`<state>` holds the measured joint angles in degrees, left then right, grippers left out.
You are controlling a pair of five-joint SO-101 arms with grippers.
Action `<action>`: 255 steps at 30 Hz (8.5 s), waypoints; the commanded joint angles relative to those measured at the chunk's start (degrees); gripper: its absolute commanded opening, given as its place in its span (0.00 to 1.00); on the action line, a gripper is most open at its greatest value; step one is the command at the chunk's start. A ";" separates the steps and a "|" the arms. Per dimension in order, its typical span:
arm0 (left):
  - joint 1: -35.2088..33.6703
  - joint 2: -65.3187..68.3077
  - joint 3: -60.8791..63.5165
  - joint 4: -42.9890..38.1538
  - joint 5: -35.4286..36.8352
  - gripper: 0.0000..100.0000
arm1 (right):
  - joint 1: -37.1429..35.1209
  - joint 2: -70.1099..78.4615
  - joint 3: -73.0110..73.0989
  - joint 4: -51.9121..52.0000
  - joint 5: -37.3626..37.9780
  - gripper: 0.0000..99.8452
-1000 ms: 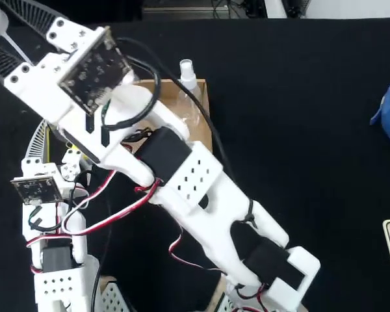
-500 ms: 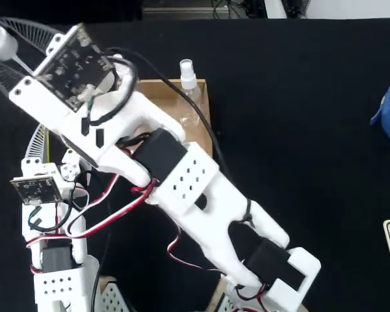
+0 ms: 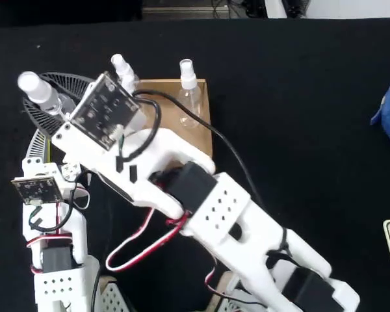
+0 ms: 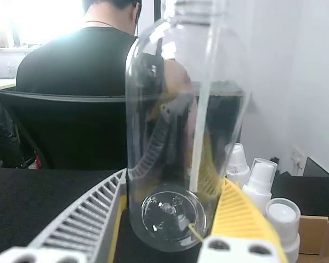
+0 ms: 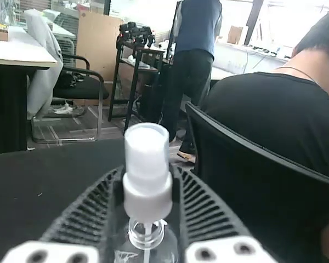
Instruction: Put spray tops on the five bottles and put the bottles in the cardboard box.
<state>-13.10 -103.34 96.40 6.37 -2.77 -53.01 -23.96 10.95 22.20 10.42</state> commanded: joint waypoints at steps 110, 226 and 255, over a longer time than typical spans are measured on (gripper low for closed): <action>42.86 -1.14 0.75 2.64 -0.62 0.03 | 6.95 -70.81 42.86 36.84 -5.71 0.38; 40.84 -1.23 -19.91 42.73 -0.44 0.26 | 27.87 -47.60 39.25 15.91 -2.11 0.01; 41.01 -1.23 -4.53 31.82 -0.44 0.03 | 36.40 -30.11 58.77 -16.00 -15.74 0.01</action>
<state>27.78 -104.04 92.53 39.60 -3.21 -18.20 -54.20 69.76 8.13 -2.77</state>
